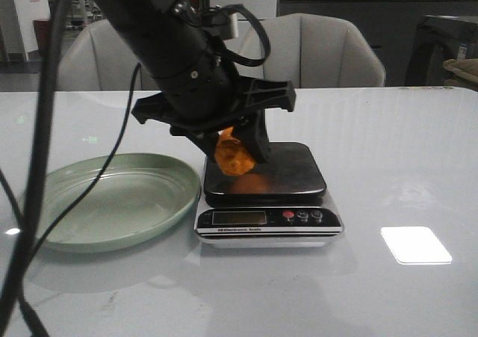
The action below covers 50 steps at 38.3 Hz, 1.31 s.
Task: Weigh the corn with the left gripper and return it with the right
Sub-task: 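Carry the corn with the left gripper onto the scale and release it, then lift the left gripper away from the scale and withdraw it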
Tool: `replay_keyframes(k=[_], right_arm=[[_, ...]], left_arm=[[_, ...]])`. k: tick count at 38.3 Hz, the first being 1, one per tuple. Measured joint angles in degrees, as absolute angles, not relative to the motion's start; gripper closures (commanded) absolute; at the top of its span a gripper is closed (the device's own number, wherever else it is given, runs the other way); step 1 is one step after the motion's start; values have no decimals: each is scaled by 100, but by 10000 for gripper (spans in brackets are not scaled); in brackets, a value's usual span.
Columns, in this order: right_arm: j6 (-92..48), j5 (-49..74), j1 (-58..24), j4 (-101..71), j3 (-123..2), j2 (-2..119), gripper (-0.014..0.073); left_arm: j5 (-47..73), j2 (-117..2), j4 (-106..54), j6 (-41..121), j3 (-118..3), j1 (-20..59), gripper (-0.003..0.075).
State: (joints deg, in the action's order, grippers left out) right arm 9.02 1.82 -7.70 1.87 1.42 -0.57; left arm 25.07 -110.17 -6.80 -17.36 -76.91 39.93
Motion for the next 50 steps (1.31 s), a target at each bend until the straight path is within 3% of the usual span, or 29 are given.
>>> replay_keyframes(k=[3,7,26,50], right_arm=[[902,182,-770,187,142,-57,428],[902,182,-770,187,142,-57,428],[899,182,-770,187,142,-57,428],[899,182,-770,187,142,-57,428]], left_arm=[[2507,-11152,-719,-1736,-7823,4044,206],[2507,-11268,-775,-1736,-7948,4092,125],[2805,-10664,-329,-1736,-7831,3934,125],[2512,-6448,355,-1736,-4860,3350,125]])
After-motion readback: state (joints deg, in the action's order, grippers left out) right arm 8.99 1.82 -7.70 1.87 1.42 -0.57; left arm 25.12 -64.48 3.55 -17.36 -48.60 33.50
